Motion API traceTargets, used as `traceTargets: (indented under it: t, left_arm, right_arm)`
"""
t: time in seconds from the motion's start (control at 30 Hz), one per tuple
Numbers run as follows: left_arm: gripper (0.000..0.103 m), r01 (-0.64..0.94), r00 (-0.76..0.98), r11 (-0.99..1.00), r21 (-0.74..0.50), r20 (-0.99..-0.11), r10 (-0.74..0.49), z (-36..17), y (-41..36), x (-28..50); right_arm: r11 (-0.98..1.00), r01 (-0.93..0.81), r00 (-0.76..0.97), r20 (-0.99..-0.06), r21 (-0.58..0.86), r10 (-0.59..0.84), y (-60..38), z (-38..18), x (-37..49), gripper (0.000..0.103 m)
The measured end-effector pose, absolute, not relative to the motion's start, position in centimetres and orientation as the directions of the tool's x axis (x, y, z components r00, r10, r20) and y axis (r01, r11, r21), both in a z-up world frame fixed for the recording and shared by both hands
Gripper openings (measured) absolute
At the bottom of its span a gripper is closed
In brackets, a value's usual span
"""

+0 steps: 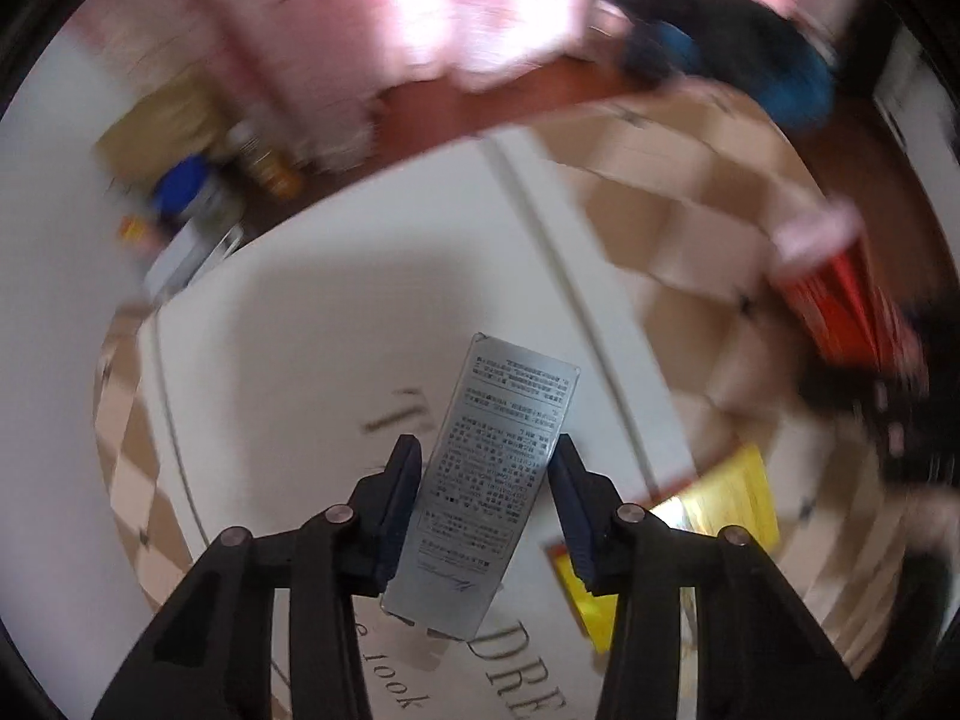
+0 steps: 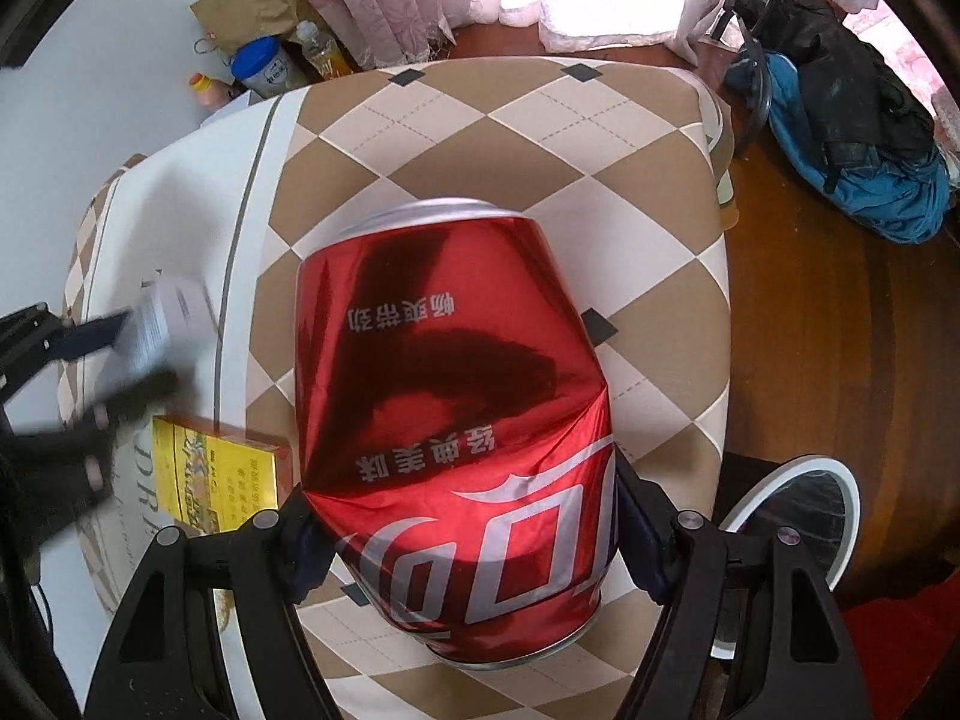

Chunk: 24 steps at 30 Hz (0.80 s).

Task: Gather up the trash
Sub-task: 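Grasp the white medicine box with the left tool while the right tool grasps the red Coca-Cola can, then carry the medicine box with the left tool while the right tool carries the can to the bin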

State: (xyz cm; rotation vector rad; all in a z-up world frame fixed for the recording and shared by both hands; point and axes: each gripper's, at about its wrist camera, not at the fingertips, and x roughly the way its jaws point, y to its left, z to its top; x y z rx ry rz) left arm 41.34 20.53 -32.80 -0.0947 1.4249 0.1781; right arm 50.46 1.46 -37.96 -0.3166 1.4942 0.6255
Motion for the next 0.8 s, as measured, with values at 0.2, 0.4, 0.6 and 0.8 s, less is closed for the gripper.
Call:
traceTargets:
  t: [0.2,0.4,0.6,0.8]
  left_arm:
    - [0.042,-0.201,0.094,0.978,0.061,-0.992,0.081,-34.5,21.0,40.6]
    - [0.037,-0.243,0.14,0.969,0.05,-0.986,0.086,-34.3,21.3,39.3]
    - [0.035,-0.368,0.219,0.919,0.14,-0.948,0.233,-31.6,21.0,36.5]
    - [0.035,-0.473,0.301,0.868,0.149,-0.899,0.318,-27.7,19.3,32.5]
  right_arm:
    - [0.801,-0.574,-0.025,-0.982,0.168,0.188,2.4,-37.8,49.7,0.08]
    - [0.779,-0.62,0.03,-0.99,0.09,0.138,3.9,-37.7,49.1,0.08]
    - [0.763,-0.646,0.123,-0.985,0.012,0.12,4.2,-37.5,47.7,0.078]
    - [0.776,-0.628,0.15,-0.968,0.065,0.202,2.1,-35.3,44.7,0.078]
